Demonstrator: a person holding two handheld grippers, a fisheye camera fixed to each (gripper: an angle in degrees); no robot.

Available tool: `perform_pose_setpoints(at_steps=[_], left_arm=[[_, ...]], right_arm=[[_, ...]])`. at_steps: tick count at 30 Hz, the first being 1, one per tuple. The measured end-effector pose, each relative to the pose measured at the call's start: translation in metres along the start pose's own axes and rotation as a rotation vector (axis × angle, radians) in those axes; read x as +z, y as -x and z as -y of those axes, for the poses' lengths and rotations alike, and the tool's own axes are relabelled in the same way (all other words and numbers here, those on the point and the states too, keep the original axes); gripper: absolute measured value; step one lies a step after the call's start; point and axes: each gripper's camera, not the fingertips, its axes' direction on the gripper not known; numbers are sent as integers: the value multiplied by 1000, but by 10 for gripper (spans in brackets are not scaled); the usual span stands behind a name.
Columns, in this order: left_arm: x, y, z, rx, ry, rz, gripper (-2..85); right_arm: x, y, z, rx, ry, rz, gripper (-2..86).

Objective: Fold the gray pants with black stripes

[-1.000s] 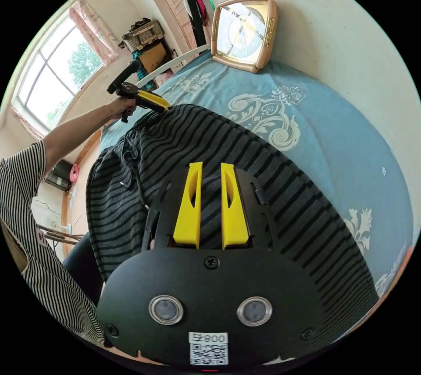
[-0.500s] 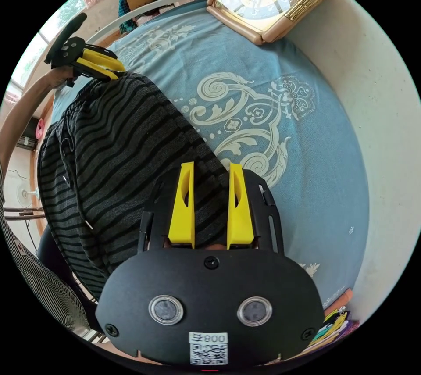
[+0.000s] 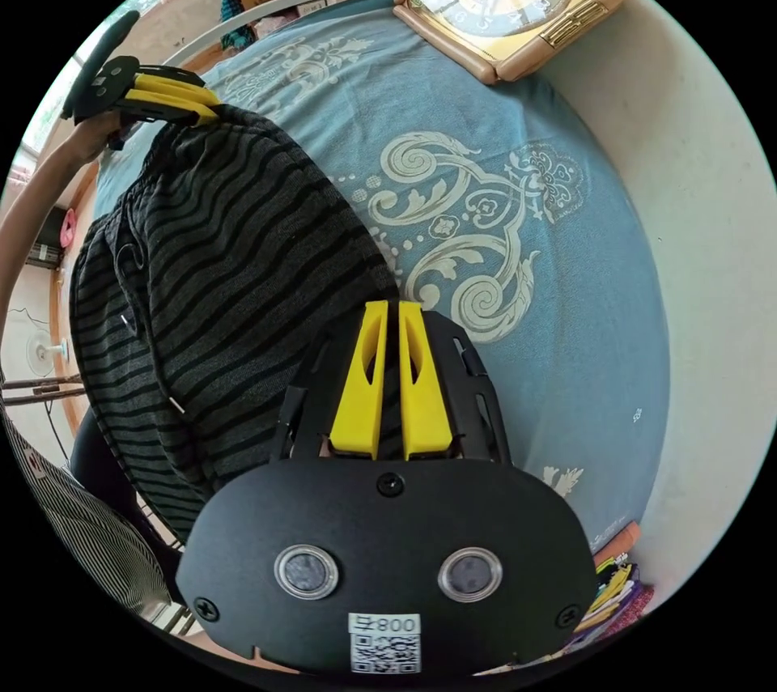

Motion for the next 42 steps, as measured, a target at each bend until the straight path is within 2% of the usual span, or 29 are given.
perform_pose_setpoints(at_steps=[8,20,31,42], left_arm=[[-55,-33,-58,-9,-97,19,14],[-122,-111,-191,48,-139,-7,13],[-112,-158,-289,70,-5,47,11],[-73,-178,-352,86,65,15,8]], right_arm=[[-54,39,-35,32,-110,30,21],[-114,172,-134,-5,-195,66,19],[-105,308,-177,-159,-112,123,18],[-57,379,-191,-211,-1,232,17]])
